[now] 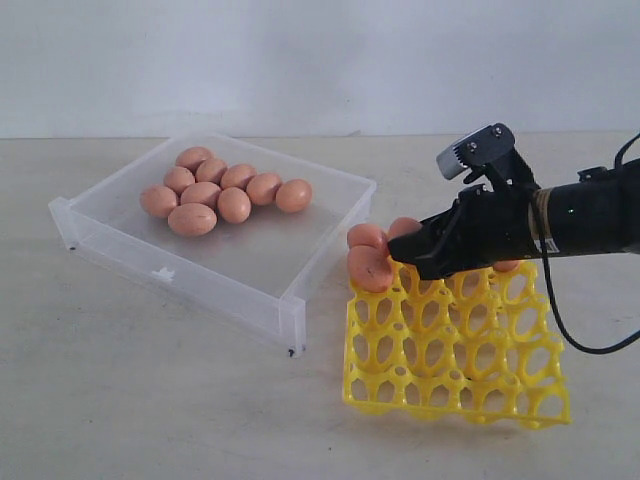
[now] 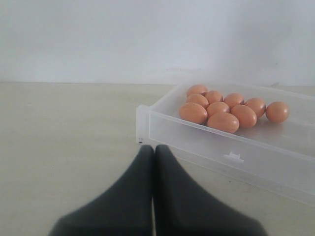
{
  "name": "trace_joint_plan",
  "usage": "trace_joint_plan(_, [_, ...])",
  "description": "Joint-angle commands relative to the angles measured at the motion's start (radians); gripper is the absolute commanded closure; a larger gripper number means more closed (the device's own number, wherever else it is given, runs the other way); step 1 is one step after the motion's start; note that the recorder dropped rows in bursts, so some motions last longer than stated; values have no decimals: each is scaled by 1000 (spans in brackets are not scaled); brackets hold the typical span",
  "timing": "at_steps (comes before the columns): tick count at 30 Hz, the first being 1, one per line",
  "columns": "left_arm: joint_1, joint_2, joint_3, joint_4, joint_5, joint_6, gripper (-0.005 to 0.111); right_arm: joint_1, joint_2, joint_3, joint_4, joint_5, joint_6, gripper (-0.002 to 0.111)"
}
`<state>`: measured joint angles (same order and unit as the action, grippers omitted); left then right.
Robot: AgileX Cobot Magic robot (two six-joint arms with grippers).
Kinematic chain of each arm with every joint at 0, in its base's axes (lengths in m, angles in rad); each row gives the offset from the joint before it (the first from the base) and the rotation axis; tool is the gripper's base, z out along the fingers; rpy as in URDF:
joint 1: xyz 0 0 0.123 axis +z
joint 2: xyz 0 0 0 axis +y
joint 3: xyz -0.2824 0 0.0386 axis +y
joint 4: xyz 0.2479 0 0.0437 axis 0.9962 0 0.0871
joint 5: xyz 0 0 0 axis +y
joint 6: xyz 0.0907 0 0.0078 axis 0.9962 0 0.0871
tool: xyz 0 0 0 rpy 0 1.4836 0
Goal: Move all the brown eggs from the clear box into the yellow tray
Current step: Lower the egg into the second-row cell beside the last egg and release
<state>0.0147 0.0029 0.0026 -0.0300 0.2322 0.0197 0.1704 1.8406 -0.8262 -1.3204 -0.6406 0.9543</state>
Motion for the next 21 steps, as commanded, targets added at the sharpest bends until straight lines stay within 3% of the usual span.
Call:
trace_joint_plan(1, [-4, -3, -3, -5, 0, 1, 111, -9, -3, -5, -17, -14, 5, 106])
trace_joint_plan(4, [-4, -3, -3, -5, 0, 1, 111, -9, -3, -5, -29, -14, 8, 99])
trace_joint_plan(12, [-4, -3, -3, -5, 0, 1, 111, -9, -3, -5, -25, -14, 8, 61])
trace_joint_plan(16, [-4, -3, -3, -5, 0, 1, 111, -9, -3, -5, -23, -14, 8, 53])
trace_joint_plan(21, [-4, -3, -3, -5, 0, 1, 111, -9, -3, -5, -23, -14, 8, 52])
